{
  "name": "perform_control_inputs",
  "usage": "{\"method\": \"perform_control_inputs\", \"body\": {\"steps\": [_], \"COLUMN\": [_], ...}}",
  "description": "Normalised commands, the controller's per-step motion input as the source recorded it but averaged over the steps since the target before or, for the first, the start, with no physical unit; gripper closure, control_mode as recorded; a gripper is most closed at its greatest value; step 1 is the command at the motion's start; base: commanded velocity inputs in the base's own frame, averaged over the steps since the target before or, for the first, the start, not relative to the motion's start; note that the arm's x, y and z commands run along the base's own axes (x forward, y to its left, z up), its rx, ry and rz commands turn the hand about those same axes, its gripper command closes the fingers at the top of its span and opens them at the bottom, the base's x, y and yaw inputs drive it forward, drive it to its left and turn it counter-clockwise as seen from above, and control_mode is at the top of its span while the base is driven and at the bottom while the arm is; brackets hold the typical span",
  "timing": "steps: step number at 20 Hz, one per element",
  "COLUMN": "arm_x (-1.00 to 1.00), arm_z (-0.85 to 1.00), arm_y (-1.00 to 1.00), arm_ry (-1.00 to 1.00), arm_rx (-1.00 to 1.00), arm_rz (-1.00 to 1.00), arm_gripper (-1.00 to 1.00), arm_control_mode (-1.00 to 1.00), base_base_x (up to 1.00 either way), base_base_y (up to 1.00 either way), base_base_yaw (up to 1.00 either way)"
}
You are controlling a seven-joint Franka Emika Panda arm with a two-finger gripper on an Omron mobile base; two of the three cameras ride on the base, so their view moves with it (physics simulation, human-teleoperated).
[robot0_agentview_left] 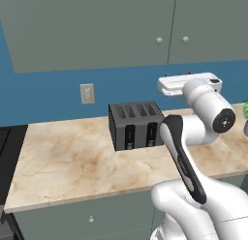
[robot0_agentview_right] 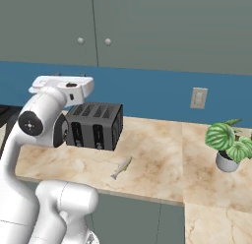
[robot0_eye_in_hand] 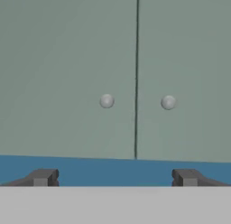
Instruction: Retrieve the tupperware from the cabinet, then place the raw meat into the tupperware to avoid contamination.
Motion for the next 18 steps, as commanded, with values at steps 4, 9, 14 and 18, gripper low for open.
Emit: {"method": "perform_control_inputs", "body": {"steps": [4,9,14,18], "arm_x": [-0.06,0.05,0.33,0.43], "arm_z": [0.36,0.38,0.25,0.17], "arm_y": [0.00,0.00,0.01,0.00], "arm_ry": [-0.18,-0.13,-0.01,0.00], "arm_rx": [0.00,0.01,0.00,0.00], "arm_rz": [0.00,0.00,0.00,0.00], "arm_gripper": [-1.00,-1.00,-1.00,-1.00], "arm_control_mode": [-1.00,-1.00,-1.00,-1.00], "base_base_x": [0.00,0.00,0.00,0.00], "base_base_y": [0.00,0.00,0.00,0.00], "base_base_yaw": [0.00,0.00,0.00,0.00]}}
